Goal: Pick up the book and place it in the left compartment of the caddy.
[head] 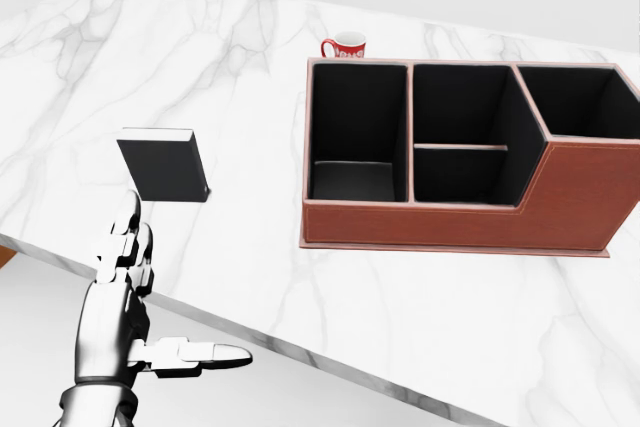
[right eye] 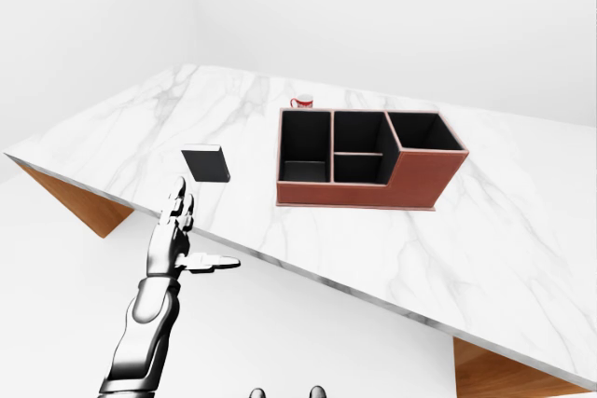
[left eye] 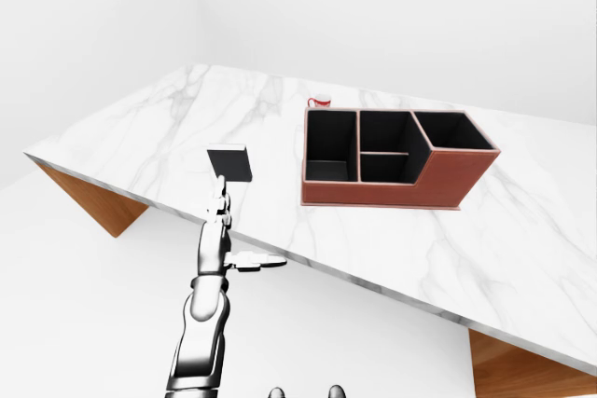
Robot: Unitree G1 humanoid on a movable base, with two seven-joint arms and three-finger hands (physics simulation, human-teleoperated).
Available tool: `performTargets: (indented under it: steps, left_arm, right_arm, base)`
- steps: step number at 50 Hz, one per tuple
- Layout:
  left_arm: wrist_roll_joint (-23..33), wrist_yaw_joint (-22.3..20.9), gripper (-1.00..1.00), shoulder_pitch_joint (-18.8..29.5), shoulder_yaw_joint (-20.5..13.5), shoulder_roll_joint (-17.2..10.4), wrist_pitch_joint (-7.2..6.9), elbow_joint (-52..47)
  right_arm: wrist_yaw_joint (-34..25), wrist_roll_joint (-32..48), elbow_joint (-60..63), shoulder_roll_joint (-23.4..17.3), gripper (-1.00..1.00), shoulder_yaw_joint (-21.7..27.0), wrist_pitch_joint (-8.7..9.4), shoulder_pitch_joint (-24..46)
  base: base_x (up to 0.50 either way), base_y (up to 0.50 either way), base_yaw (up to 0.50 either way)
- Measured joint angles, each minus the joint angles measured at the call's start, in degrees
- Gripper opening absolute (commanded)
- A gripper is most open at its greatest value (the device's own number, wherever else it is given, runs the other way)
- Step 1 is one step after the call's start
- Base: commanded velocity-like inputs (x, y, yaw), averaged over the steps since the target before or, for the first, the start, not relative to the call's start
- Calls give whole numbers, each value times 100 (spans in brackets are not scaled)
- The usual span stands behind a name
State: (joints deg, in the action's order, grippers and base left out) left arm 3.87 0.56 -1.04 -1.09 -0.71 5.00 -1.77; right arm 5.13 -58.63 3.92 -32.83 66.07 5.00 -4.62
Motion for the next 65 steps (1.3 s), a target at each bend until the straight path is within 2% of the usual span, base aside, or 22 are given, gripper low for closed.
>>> performTargets:
  steps: [15,38,65]
  left_arm:
    - [-11,-9,100,46,-37,-23,0,155]
    - [9,-2,100,-9,-14,-10,0,25]
    - [66,-9,100,-157,27,4,0,-282]
  right_arm:
    - [17,-38,24,-3,100,43,0,-23]
    - [-7,-51,38,-3,100,57,0,-34]
    - [3,-71,108,10,100,98,0,-63]
  base:
    - [0,0,0]
    - [30,13,0]
    - [13,5,0]
